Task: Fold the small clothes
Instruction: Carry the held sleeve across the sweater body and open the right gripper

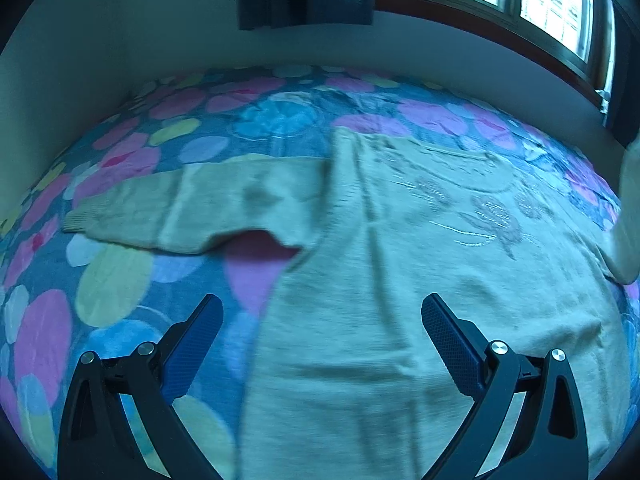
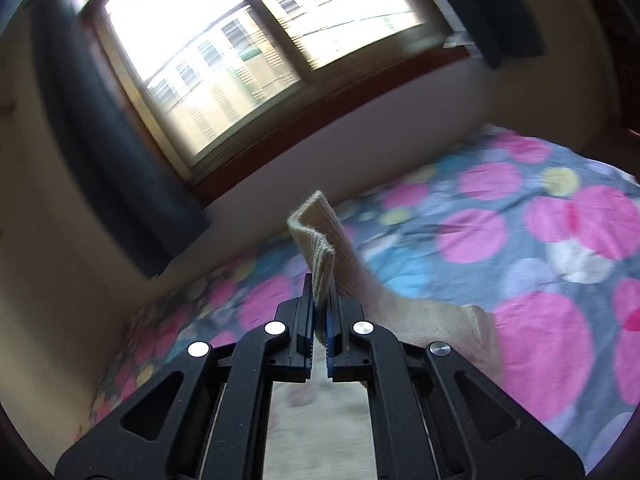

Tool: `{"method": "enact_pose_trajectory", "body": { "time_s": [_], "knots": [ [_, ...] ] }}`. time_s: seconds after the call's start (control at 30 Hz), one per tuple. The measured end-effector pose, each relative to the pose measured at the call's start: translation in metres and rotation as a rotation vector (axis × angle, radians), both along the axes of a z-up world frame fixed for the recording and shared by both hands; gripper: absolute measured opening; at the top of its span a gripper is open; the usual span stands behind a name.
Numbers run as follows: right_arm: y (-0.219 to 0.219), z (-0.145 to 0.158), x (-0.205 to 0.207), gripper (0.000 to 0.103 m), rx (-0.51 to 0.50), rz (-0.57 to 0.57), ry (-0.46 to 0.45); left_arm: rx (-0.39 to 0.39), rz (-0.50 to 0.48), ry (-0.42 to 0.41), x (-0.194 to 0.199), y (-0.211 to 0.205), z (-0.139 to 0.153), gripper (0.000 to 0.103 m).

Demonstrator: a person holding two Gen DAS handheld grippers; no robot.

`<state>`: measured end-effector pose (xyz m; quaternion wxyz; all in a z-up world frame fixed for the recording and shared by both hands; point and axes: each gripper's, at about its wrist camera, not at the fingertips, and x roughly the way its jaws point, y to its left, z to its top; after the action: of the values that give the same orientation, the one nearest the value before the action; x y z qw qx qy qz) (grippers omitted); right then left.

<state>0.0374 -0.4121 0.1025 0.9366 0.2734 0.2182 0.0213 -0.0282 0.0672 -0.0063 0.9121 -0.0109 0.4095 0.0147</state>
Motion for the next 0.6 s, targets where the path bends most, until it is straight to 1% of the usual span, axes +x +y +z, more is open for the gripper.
{"method": "enact_pose_trajectory", "body": {
  "time_s": [0.03, 0.17, 0.27, 0.37, 0.4, 0.5, 0.6],
  "knots": [
    [0.030, 0.002, 0.008, 0.004, -0.008, 0.057, -0.002, -0.002, 0.009, 0.000, -0.001, 0.005, 0.000, 0.099],
    [0.124, -0.011, 0.020, 0.004, -0.033, 0.219, 0.014, -0.001, 0.052, -0.004, -0.003, 0.028, 0.001, 0.099],
    [0.192, -0.033, 0.029, 0.004, -0.052, 0.327, 0.055, -0.008, 0.079, -0.002, -0.005, 0.043, 0.001, 0.099],
    [0.239, -0.060, 0.036, 0.004, -0.069, 0.413, 0.117, -0.012, 0.091, -0.002, -0.006, 0.052, 0.000, 0.099],
    [0.258, -0.072, 0.038, 0.004, -0.094, 0.446, 0.147, -0.011, 0.092, -0.003, -0.006, 0.054, 0.000, 0.099],
    [0.294, -0.100, 0.040, 0.004, -0.153, 0.502, 0.220, -0.020, 0.097, -0.001, -0.006, 0.057, -0.001, 0.099],
    [0.315, -0.123, 0.038, 0.004, -0.193, 0.542, 0.285, -0.025, 0.094, 0.008, -0.005, 0.057, -0.004, 0.099]
  ]
}}
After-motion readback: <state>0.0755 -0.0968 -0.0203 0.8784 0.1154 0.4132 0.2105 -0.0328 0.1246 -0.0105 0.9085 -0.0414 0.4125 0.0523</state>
